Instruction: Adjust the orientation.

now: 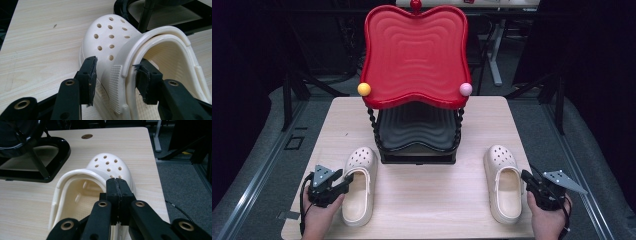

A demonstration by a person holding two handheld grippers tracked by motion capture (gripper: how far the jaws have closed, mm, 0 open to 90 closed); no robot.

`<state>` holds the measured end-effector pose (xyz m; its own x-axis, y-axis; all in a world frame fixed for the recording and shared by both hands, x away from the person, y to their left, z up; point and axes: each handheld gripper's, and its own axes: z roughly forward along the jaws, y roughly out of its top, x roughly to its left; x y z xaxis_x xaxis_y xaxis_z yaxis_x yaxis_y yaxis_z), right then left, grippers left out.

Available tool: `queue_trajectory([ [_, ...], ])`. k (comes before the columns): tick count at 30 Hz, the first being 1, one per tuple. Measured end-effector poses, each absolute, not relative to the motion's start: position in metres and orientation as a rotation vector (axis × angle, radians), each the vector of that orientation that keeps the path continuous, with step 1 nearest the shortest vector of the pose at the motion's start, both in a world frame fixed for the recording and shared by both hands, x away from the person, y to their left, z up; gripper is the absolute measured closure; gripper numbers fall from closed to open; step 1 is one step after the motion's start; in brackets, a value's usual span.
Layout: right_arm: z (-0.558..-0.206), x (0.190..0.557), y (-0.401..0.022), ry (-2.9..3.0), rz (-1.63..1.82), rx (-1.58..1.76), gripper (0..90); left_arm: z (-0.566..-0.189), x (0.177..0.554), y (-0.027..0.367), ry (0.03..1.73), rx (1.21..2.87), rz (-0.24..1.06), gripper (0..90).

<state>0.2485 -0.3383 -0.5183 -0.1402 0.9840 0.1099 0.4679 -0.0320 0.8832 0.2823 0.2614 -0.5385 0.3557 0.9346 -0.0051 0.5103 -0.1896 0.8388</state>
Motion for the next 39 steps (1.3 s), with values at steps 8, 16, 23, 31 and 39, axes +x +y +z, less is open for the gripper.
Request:
queue_trajectory([
  [8, -0.522, 0.252, -0.34, 1.666, 1.11, 1.556, 90.0, -0.539, 0.283, 0.261, 1.269, 1.837, 0.68, 54.4],
  [16, -0.518, 0.246, -0.341, 1.636, 1.111, 1.54, 79.1, -0.539, 0.283, 0.262, 1.271, 1.834, 0.678, 54.4],
  [23, -0.52, 0.244, -0.332, 1.711, 0.991, 1.494, 66.2, -0.539, 0.282, 0.262, 1.269, 1.831, 0.679, 54.1],
  [31, -0.528, 0.254, -0.325, 1.749, 0.92, 1.493, 70.0, -0.539, 0.283, 0.262, 1.268, 1.832, 0.678, 54.1],
  [39, -0.528, 0.255, -0.323, 1.756, 0.887, 1.484, 73.9, -0.539, 0.283, 0.261, 1.267, 1.835, 0.676, 54.1],
])
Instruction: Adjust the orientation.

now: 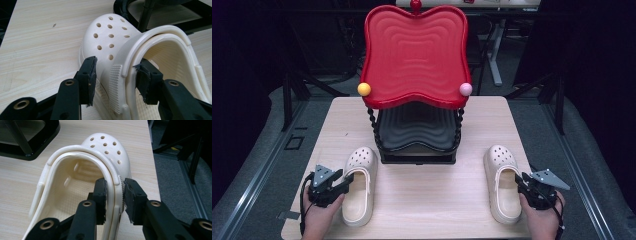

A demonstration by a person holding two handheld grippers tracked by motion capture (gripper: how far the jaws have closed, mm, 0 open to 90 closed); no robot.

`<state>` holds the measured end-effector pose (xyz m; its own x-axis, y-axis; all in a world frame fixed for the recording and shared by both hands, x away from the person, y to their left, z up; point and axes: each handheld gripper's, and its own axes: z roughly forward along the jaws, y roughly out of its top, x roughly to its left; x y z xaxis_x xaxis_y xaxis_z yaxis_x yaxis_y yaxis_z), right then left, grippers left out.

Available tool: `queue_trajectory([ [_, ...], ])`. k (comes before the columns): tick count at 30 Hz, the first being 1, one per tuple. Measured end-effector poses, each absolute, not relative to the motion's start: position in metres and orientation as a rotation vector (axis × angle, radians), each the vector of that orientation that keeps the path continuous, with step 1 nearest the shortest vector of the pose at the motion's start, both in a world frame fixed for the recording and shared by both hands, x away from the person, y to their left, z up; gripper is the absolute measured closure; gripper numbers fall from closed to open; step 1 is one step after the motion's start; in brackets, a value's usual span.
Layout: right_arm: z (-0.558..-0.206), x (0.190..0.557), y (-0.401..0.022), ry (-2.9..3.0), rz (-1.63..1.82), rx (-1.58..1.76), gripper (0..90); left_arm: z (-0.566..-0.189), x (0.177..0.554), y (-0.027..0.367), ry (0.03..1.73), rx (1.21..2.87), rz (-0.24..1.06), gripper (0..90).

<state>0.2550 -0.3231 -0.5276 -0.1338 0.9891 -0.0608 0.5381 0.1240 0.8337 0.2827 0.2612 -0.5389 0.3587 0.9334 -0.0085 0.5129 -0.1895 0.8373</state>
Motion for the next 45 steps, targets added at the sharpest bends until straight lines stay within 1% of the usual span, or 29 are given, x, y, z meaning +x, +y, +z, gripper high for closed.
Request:
queue_trajectory([
  [4, -0.526, 0.257, -0.318, 1.754, 0.861, 1.49, 75.8, -0.539, 0.283, 0.261, 1.268, 1.834, 0.676, 54.1],
  [12, -0.522, 0.257, -0.305, 1.762, 0.9, 1.461, 76.7, -0.539, 0.283, 0.261, 1.268, 1.835, 0.676, 54.1],
  [25, -0.519, 0.257, -0.268, 1.815, 0.916, 1.368, 76.7, -0.539, 0.283, 0.261, 1.268, 1.833, 0.677, 54.0],
  [37, -0.523, 0.258, -0.255, 1.838, 0.911, 1.403, 75.9, -0.539, 0.284, 0.26, 1.267, 1.834, 0.678, 54.1],
  [42, -0.525, 0.257, -0.247, 1.857, 0.916, 1.392, 72.2, -0.539, 0.284, 0.26, 1.264, 1.813, 0.671, 54.1],
  [44, -0.525, 0.257, -0.249, 1.847, 0.943, 1.409, 68.1, -0.539, 0.284, 0.26, 1.255, 1.811, 0.665, 54.9],
  [45, -0.525, 0.257, -0.251, 1.84, 0.98, 1.41, 64.4, -0.539, 0.284, 0.26, 1.254, 1.815, 0.66, 55.6],
])
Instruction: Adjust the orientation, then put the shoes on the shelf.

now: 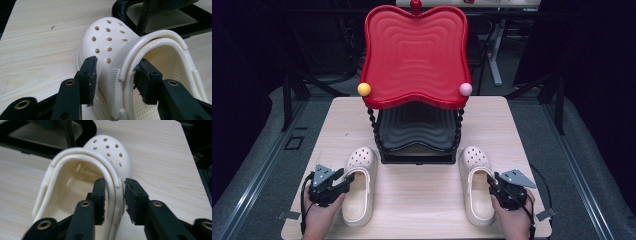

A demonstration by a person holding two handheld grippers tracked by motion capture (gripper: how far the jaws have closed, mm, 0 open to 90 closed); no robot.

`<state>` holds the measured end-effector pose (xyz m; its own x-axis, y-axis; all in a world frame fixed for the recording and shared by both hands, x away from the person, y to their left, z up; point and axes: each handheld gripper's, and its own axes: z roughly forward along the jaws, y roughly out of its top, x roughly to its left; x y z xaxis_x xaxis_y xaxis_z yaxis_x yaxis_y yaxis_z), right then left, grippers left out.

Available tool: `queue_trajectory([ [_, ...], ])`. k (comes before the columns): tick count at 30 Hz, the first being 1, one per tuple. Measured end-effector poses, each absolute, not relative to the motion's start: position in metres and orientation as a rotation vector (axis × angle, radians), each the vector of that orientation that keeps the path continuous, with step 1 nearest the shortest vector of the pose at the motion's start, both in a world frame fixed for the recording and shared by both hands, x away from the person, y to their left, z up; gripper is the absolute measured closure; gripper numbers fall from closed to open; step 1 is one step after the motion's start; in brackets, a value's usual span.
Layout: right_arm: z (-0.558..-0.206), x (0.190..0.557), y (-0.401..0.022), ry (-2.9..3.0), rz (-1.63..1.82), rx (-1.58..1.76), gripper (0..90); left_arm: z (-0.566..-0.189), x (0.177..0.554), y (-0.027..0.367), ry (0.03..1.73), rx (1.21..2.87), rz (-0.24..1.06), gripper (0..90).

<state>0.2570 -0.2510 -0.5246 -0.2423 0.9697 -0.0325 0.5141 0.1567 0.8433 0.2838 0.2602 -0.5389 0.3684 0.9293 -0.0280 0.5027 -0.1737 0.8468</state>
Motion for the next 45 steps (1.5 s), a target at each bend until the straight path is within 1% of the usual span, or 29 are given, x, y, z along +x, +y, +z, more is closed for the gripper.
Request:
queue_trajectory([
  [1, -0.524, 0.257, -0.253, 1.844, 0.999, 1.41, 61.2, -0.539, 0.284, 0.26, 1.253, 1.816, 0.656, 55.8],
  [4, -0.526, 0.256, -0.256, 1.84, 1.037, 1.413, 56.7, -0.538, 0.283, 0.259, 1.248, 1.833, 0.665, 57.8],
  [8, -0.526, 0.254, -0.258, 1.836, 1.086, 1.41, 50.8, -0.537, 0.283, 0.259, 1.255, 1.846, 0.679, 57.9],
  [17, -0.528, 0.253, -0.256, 1.886, 1.069, 1.352, 47.8, -0.535, 0.283, 0.256, 1.237, 1.829, 0.681, 55.5],
  [24, -0.525, 0.253, -0.257, 1.927, 1.015, 1.269, 55.0, -0.534, 0.282, 0.251, 1.172, 1.856, 0.713, 55.4],
  [30, -0.525, 0.255, -0.252, 1.959, 0.935, 1.195, 54.6, -0.534, 0.282, 0.251, 1.183, 1.863, 0.728, 58.3],
  [32, -0.523, 0.256, -0.251, 1.965, 0.949, 1.191, 59.6, -0.535, 0.283, 0.251, 1.188, 1.862, 0.724, 59.3],
  [35, -0.521, 0.257, -0.251, 1.958, 0.943, 1.175, 64.7, -0.535, 0.284, 0.249, 1.184, 1.879, 0.737, 60.6],
  [41, -0.522, 0.26, -0.252, 1.972, 0.9, 1.148, 68.2, -0.534, 0.284, 0.248, 1.173, 1.907, 0.76, 62.1],
  [45, -0.523, 0.261, -0.251, 1.97, 0.88, 1.13, 72.1, -0.534, 0.285, 0.247, 1.173, 1.914, 0.766, 63.1],
])
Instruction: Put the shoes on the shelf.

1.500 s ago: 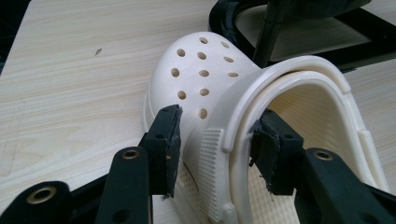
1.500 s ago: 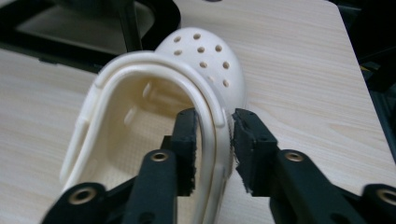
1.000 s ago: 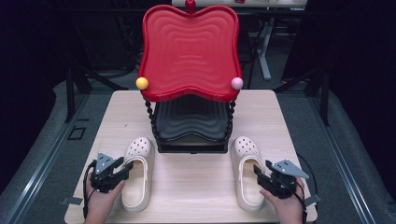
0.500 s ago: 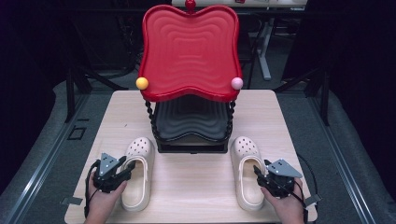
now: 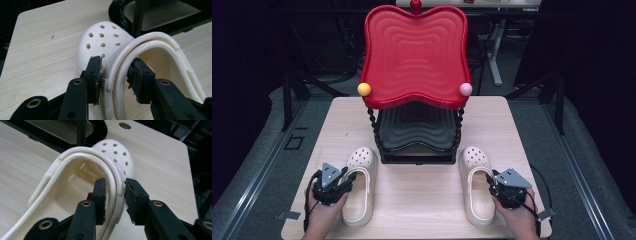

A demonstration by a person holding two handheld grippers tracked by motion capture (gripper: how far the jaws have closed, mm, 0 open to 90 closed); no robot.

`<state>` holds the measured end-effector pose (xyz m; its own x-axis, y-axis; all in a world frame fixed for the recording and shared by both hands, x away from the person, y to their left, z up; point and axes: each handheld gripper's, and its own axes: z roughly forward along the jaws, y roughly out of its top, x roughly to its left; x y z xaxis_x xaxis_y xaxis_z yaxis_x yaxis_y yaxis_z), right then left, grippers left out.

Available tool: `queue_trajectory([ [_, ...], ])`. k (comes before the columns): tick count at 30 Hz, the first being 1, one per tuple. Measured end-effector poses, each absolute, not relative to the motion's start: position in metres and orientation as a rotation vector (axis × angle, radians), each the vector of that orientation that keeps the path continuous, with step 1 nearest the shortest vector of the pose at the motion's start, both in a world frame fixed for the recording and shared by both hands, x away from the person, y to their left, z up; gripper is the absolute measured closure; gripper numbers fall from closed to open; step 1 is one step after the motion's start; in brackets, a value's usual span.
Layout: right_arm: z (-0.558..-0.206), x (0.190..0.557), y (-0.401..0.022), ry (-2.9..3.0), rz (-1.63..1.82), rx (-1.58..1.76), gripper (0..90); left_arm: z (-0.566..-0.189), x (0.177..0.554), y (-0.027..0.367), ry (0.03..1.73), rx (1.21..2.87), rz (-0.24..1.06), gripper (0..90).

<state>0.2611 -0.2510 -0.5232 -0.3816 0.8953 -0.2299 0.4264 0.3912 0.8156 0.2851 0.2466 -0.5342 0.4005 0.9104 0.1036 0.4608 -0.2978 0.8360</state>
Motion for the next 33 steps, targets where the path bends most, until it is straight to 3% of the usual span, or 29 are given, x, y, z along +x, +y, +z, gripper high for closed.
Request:
queue_trajectory([
  [22, -0.5285, 0.2656, -0.249, 1.979, 0.843, 1.112, 69.0, -0.5316, 0.2769, 0.248, 1.181, 1.924, 0.802, 64.7],
  [33, -0.5263, 0.267, -0.2505, 1.977, 0.849, 1.172, 74.2, -0.5316, 0.2798, 0.2489, 1.192, 1.933, 0.776, 71.3],
])
